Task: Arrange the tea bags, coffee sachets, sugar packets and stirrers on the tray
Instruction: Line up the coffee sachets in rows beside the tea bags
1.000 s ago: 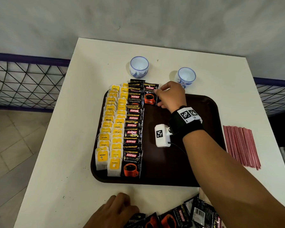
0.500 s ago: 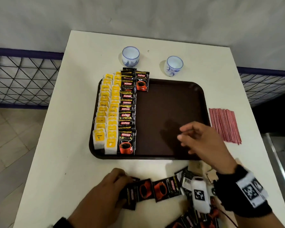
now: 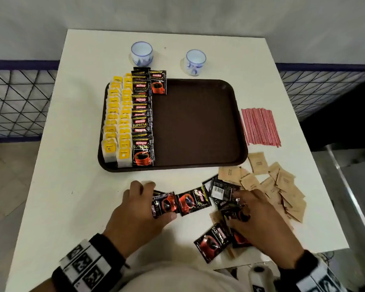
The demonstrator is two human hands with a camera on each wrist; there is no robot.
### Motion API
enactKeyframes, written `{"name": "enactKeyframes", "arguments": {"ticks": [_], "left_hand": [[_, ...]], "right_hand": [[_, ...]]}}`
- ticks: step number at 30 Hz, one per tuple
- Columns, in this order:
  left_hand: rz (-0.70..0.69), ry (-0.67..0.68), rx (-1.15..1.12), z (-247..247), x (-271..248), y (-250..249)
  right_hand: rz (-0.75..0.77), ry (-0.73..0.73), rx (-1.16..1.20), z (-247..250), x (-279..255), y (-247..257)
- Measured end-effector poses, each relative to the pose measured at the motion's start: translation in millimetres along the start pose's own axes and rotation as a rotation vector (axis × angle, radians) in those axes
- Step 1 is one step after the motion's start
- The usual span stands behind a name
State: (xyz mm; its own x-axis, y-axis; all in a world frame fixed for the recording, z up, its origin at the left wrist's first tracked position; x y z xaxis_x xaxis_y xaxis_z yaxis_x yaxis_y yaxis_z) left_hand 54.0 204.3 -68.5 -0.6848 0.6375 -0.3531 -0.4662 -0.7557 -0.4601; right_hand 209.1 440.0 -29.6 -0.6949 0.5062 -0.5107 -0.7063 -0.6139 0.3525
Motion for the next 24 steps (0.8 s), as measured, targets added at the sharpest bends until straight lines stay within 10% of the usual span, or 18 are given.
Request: {"name": "enactKeyframes", "arguments": {"ticks": [24], "left_hand": [[0.107,0.055,-0.276,13,28,-1]], "right_hand": [[-0.069,-0.061,0.241,-31,-5,-32]]}}
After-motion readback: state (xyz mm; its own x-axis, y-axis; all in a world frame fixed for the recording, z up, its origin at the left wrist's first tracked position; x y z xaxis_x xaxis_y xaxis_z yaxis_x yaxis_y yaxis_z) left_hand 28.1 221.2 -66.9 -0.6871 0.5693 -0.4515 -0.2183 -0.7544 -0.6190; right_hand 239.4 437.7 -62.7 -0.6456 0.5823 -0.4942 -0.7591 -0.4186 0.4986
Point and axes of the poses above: each hand's wrist, its own x-axis towards the middle knuckle, its own z-axis out of the back of the hand, y = z × x, the point moved 6 cm from there along x, towards the middle knuckle, and after that the axes turned 4 degrees about -z, right-handed, at the moved point
